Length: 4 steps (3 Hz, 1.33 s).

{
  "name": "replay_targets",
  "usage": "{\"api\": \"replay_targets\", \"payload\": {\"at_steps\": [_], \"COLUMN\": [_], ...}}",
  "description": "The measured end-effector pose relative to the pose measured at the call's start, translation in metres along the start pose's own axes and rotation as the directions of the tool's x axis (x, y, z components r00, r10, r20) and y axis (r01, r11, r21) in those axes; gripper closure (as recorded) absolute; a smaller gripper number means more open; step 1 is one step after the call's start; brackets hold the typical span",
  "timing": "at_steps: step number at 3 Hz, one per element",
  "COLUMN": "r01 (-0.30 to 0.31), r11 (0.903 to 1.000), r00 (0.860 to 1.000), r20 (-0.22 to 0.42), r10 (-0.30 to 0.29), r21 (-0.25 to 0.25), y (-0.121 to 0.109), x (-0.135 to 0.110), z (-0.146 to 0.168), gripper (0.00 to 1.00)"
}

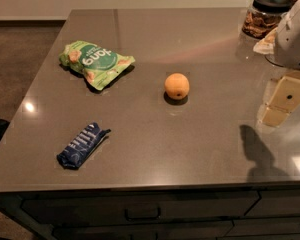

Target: Move rxbar blueberry near orange

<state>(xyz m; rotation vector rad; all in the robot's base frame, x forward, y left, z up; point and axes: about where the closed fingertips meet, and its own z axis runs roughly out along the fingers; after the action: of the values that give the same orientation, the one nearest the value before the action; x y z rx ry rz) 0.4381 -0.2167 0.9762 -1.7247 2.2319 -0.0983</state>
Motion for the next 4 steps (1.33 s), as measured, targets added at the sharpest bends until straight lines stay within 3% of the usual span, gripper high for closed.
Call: {"api": "replay_targets", "payload": {"at_steps": [2,3,4], "r01": [0.014,0.060,0.132], "r11": [0.9997,0.9963,0.9851], "r00": [0.999,0.992,0.974], "r20": [0.036,0.116,0.198], "r10": [-0.013,-0.052,-0.108], "r21": [-0.021,-0.062,-0.110], "y": [0.005,0.025,0.048], "x": [-0.008,-0.032,-0.072], "z": [0.000,0.006,0.020], "gripper": [0.00,0.00,0.00]}}
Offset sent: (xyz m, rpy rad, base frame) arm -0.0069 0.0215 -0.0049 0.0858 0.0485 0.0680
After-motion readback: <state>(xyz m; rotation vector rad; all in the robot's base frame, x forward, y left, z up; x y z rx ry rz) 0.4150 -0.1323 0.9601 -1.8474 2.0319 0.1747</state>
